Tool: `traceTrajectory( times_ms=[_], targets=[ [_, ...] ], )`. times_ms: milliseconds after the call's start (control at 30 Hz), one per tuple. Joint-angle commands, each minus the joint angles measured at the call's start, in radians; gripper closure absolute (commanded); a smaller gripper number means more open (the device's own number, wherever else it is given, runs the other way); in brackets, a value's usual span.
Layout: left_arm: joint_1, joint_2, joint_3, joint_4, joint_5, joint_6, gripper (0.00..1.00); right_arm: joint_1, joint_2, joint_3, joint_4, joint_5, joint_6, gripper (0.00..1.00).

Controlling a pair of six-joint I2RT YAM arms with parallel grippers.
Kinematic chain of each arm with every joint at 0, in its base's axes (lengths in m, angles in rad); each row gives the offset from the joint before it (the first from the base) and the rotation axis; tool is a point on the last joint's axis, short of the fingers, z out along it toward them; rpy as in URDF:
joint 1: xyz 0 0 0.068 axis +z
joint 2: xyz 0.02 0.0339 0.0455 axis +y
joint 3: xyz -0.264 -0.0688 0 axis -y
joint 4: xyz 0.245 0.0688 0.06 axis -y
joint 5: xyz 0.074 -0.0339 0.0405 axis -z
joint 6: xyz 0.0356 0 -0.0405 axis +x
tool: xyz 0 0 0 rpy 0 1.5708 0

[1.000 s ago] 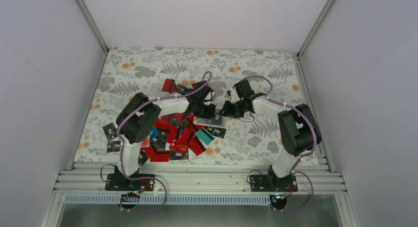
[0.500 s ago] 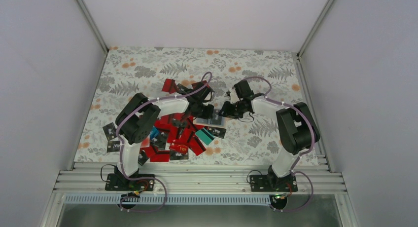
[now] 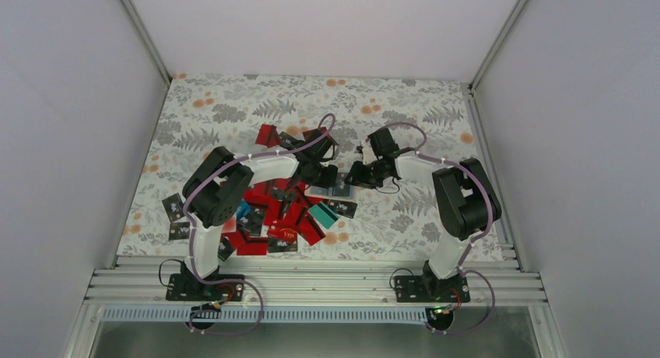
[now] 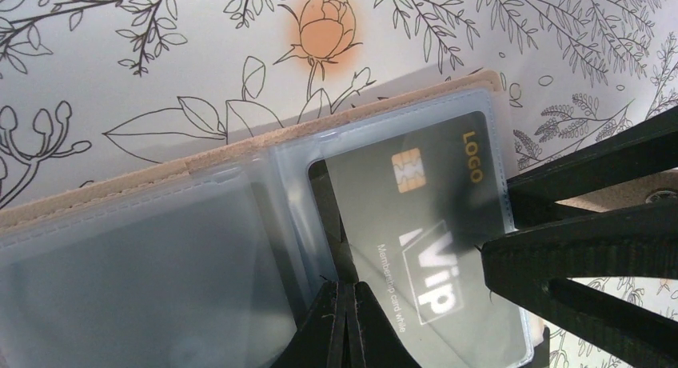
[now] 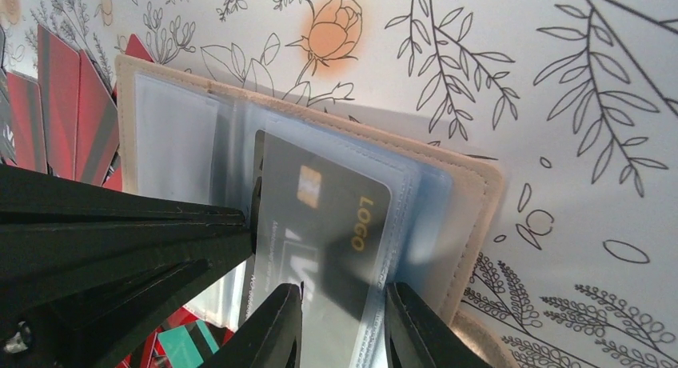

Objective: Put the credit cards into the card holder

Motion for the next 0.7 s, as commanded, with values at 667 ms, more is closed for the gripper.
traceTrajectory(
  times_ms=[667],
  targets=[
    [-0.014,0.018,-0.008,0.003,0.009,-0.001,0.98,0.011,-0.039,0.006,0.014,-0.086,-0.002,0.73]
  ],
)
